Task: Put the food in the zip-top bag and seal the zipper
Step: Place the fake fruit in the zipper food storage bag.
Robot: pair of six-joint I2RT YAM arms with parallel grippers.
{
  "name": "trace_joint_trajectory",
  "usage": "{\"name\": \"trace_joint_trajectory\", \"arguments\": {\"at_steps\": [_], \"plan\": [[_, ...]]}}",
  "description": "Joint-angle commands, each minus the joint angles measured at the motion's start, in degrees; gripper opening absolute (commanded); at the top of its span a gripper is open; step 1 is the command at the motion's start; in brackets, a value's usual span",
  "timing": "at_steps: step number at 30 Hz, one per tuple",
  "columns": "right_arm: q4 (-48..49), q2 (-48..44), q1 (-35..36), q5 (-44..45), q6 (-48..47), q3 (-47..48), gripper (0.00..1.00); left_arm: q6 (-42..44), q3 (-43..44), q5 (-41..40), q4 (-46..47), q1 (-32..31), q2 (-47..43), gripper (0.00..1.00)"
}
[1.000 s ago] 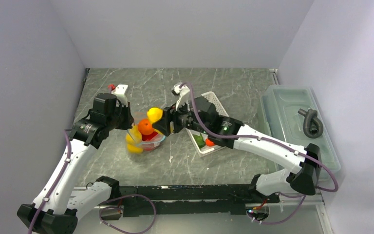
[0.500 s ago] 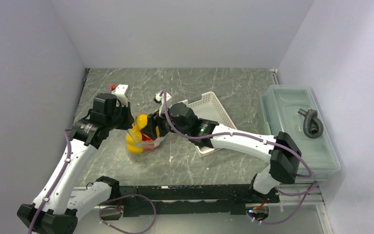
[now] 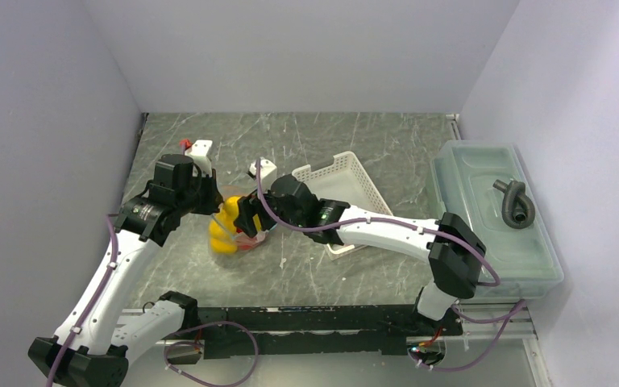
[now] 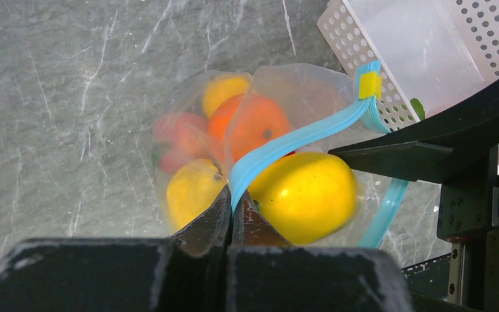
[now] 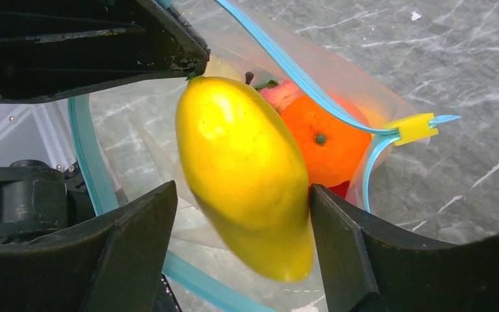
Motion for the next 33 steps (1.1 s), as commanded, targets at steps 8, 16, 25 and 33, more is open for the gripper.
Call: {"name": "trace_joint_trajectory", "arguments": {"at_steps": [8,16,25,33], "plan": [[-1.0,-4.5,0.2,2.9,-1.4,1.7,0.90,1.2,-0.2,1.0,2.3,0.3,-0.6,0.00],[-4.7,-11.1,0.2,6.0,-1.2,0.4,0.93,1.2,-0.2,1.3,2.3,0.3,-0.3,0.00],[-15.6,-19.5,0.1,16.9,-0.4,0.1,0.91,1.2,-0.2,1.5,2.3,0.3,-0.1,0.00],[-28.6,-24.7,-0.9,27.2,3.9,-1.1,0.87,1.1,-0.2,1.4,2.2,0.3,0.0,0.00]]}}
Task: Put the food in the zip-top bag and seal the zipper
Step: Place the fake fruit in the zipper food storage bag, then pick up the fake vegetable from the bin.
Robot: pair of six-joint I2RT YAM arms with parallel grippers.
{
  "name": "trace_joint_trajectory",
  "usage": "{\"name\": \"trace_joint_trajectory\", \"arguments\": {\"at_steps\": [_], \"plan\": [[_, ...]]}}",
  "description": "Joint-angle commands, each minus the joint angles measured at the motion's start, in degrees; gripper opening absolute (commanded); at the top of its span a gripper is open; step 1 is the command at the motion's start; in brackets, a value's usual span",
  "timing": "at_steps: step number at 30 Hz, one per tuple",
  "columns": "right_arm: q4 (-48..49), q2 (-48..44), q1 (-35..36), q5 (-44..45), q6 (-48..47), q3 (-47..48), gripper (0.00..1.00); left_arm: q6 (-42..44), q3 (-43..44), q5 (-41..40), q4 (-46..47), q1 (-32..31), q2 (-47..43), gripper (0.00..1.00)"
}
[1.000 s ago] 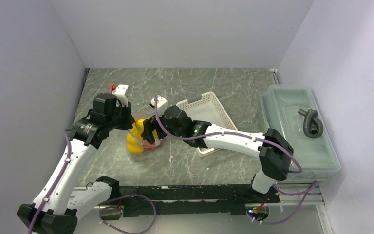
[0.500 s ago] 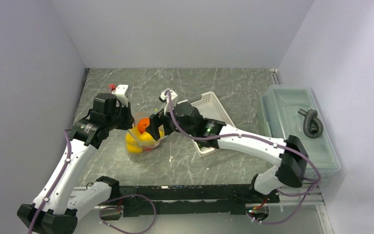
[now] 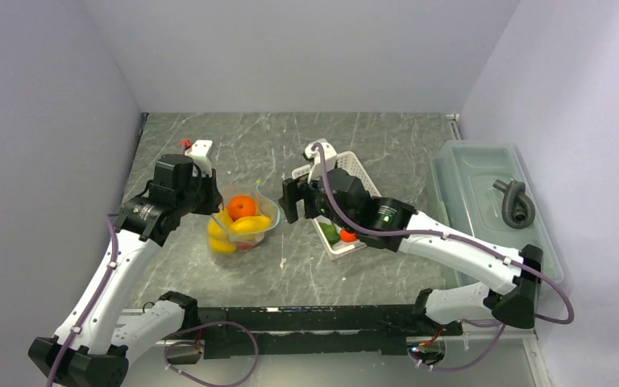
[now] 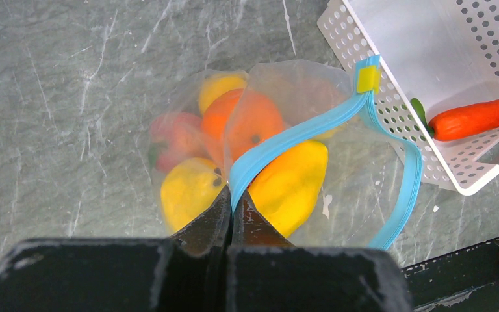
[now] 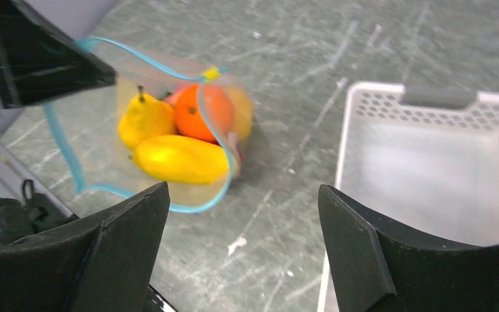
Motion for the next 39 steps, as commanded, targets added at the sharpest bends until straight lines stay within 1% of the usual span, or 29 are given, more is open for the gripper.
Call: {"name": "trace_joint_trajectory", "arguments": {"at_steps": [1,5,11,15,21,30,35,39], "plan": [[-9.0,-3.8,-1.1,8.0,4.1,-1.4,0.87,1.1,-0.2,1.2,2.3,0.3,0.0,0.00],[-14.2,-7.2,-3.9,9.2,8.0,-3.6,0.86,1.1,-0.1,1.2,2.2,0.3,0.0,0.00],[-21.3,-12.0,-10.2,8.1,13.2,-7.1,0.85,1.1,-0.1,1.5,2.2,0.3,-0.1,0.00],[-24.7,-13.5,-14.7,6.8,16.2,-9.1,0.85,1.1,-0.1,1.7,2.2,0.3,-0.3,0.00],[-28.6,-13.1,-17.3,7.8,22.6,-10.9,0.82,1.2,-0.1,1.9,2.2,0.3,-0.4,0.00],[-31.2,-12.0,-19.3,13.1,34.5,-14.9,0.70,1.0,-0.1,2.4,2.3,0.3,-0.8,0.00],[-33.3,-10.9,-22.5,17.2,37.5,-15.4,0.68,1.0,-0.1,3.0,2.3,0.3,-0.9,0.00],[-32.6,-11.0,-25.7,16.9,36.0,-16.9,0.69,1.0,-0.1,3.0,2.3,0.3,-1.2,0.00]]}}
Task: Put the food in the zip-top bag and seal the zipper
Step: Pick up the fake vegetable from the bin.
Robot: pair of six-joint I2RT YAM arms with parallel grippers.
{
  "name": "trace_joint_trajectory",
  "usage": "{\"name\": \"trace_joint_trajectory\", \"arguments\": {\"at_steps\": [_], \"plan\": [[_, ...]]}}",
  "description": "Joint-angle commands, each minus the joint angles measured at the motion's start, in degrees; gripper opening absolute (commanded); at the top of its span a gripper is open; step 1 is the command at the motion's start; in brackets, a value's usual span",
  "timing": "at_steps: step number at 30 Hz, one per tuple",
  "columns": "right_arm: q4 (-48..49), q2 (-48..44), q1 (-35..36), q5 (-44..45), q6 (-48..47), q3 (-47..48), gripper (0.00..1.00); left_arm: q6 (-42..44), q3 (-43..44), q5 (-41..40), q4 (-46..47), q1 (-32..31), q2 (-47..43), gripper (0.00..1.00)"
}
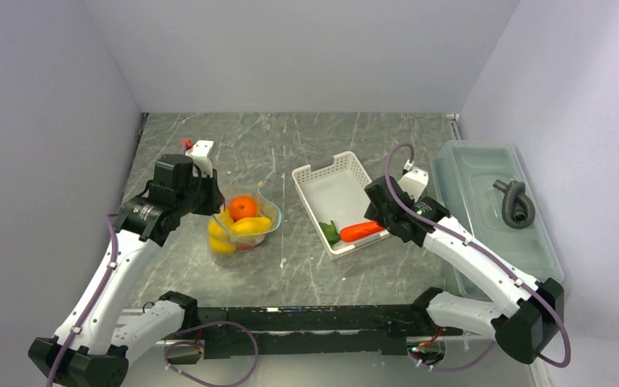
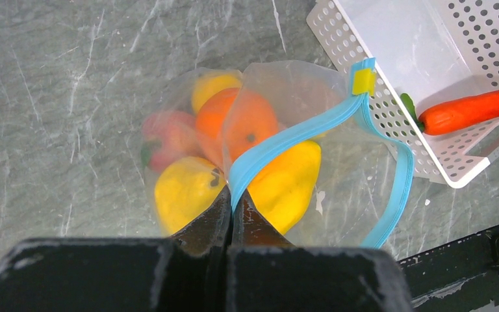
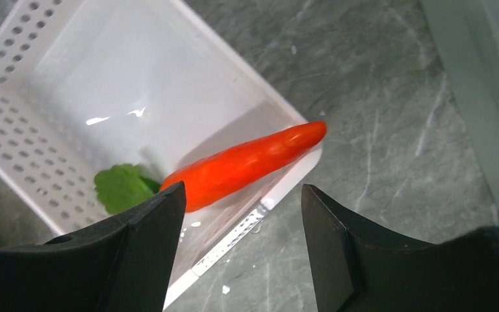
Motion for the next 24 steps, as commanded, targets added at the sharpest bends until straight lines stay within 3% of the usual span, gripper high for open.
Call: {"name": "trace_joint_trajectory", "arguments": {"at_steps": [1,13,24], "plan": [[0.2,-0.3,-3.1,2.4,0.2,-1.7,0.70,1.0,-0.1,1.4,2.3,0.3,-1.2,0.00],[8.2,0.3,-11.4,-5.2,-9.2,-5.8,0.76,0.9,-0.1,1.5,2.3,0.3,-1.2,0.00],[15.3,1.1,-17.5,-14.0,-15.0,-9.1,0.71,1.0,-0.1,1.5,2.3,0.3,-1.0,0.00]]}}
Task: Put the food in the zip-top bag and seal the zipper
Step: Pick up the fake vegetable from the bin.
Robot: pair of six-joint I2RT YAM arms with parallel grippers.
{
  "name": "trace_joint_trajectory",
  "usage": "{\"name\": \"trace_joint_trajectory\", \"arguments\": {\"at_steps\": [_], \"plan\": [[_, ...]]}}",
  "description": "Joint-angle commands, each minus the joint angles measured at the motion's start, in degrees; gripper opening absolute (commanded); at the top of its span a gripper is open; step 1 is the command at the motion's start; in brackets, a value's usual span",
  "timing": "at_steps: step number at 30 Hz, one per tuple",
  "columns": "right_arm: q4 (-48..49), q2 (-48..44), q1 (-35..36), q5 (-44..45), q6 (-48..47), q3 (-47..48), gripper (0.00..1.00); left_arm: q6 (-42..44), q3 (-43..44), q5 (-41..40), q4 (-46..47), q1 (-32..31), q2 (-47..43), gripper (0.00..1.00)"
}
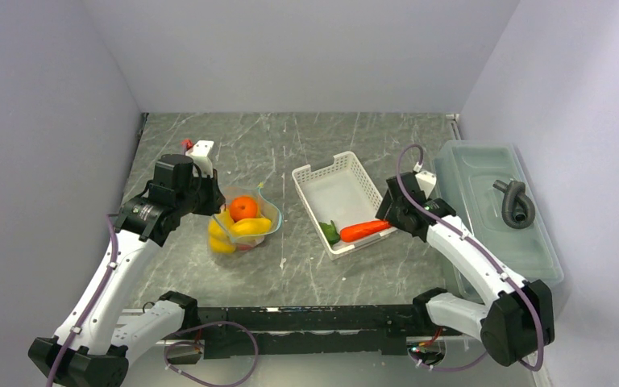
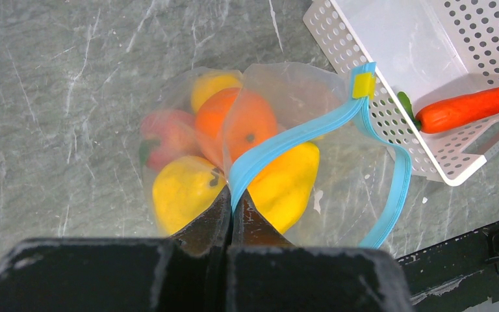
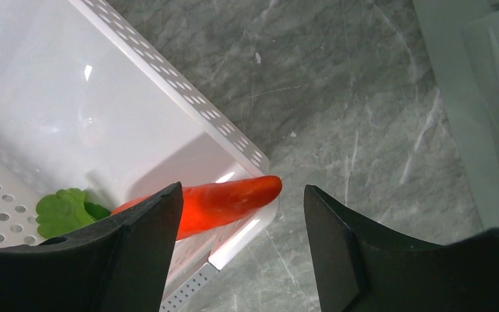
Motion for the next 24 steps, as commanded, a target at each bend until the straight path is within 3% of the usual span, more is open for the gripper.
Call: {"name": "trace_joint_trajectory", "arguments": {"at_steps": [1,13,21,24], "plan": [[5.0,0.1,-1.8,-3.9,-3.0,-0.8,0.70,1.0,-0.1,0.8,2.3,0.3,-0.9,0.00],[6.3,0.0,-3.5,-5.5,-4.2,-2.4,0.55,1.0,-0.2,0.8,2.2,0.3,-0.5,0.00],[5.4,-1.9,-3.7,-5.4,-4.3,-2.6,0.37,1.0,-0.1,0.6,2.3,0.3,-0.7,0.00],[4.8,-3.2,-3.7,-5.2,-4.4,-2.5,0.23,1.0,-0.1,0.6,2.2,0.3,-0.6,0.00]]}}
